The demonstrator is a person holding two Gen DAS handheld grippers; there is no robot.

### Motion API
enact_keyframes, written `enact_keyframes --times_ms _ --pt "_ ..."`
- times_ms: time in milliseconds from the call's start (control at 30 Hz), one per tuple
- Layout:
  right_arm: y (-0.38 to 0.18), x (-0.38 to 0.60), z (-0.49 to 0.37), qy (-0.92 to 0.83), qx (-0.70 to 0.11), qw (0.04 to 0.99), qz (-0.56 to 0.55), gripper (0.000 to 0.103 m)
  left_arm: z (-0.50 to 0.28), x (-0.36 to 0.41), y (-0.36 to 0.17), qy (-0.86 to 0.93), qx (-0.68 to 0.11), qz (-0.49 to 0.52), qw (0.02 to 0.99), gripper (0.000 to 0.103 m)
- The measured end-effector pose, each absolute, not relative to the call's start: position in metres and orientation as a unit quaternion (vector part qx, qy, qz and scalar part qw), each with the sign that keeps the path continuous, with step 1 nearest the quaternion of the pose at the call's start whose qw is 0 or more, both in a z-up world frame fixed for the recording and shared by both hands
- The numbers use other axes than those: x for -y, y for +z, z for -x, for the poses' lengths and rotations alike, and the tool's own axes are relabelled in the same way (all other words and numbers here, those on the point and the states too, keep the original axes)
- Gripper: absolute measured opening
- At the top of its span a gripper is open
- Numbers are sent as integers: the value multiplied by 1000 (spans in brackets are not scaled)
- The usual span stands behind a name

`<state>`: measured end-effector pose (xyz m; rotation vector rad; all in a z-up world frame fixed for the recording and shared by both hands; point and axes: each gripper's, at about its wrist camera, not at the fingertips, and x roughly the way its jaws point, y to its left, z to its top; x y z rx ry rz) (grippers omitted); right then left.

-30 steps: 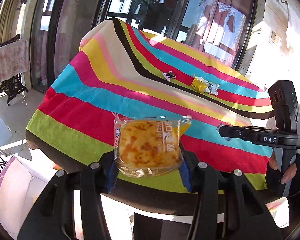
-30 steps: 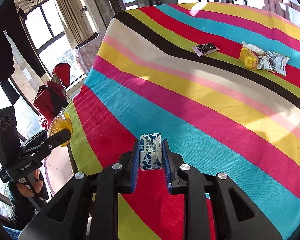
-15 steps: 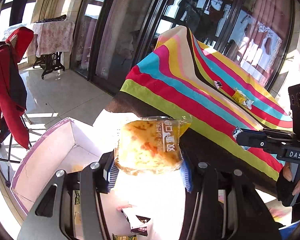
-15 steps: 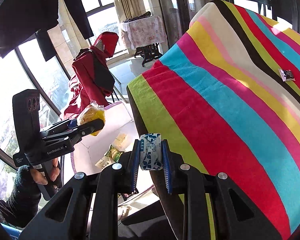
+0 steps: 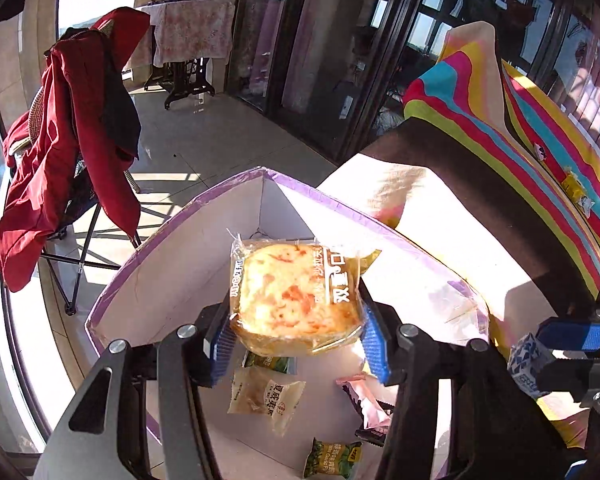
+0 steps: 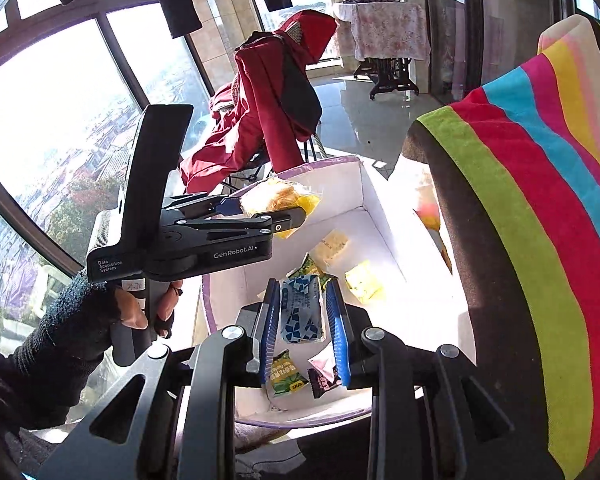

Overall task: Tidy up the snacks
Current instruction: 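Carry both items to the white box and open both tools to drop them, then move both open tools back over the remaining snacks on the table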

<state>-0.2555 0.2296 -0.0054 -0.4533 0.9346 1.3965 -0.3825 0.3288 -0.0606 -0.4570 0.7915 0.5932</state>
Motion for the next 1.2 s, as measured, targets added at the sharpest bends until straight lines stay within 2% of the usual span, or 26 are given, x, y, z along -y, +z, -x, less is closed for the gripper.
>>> enact_keyframes --times_ms 33,100,133,200,233,300,400,600,933,1067,1200 --pt "-3 -227 256 614 -406 648 194 47 383 -332 -62 319 -383 209 842 79" --pt "7 -218 250 615 -394 661 173 63 387 -333 -56 369 -374 194 828 84" --pt "13 -210 244 613 -387 669 161 64 387 -331 -51 381 -365 186 829 86" --pt "26 -191 231 609 -380 683 138 64 385 -324 -37 403 -342 164 833 98" --pt "33 -178 222 605 -376 691 122 64 383 -319 -29 413 -327 153 836 100" --pt "45 -152 208 593 -368 710 94 65 374 -306 -8 405 -290 141 856 101" --pt "59 -110 186 559 -355 747 56 76 353 -285 19 338 -249 151 895 101" --pt "78 -23 147 487 -338 805 -1 87 264 -222 59 178 -266 121 940 101" --pt "50 67 70 318 -390 864 -18 87 111 -119 63 2 -327 119 937 101" --pt "45 84 43 276 -396 876 14 87 65 -94 57 -26 -334 121 934 101" --pt "45 99 2 252 -397 883 -2 87 36 -90 39 -32 -355 148 922 101"
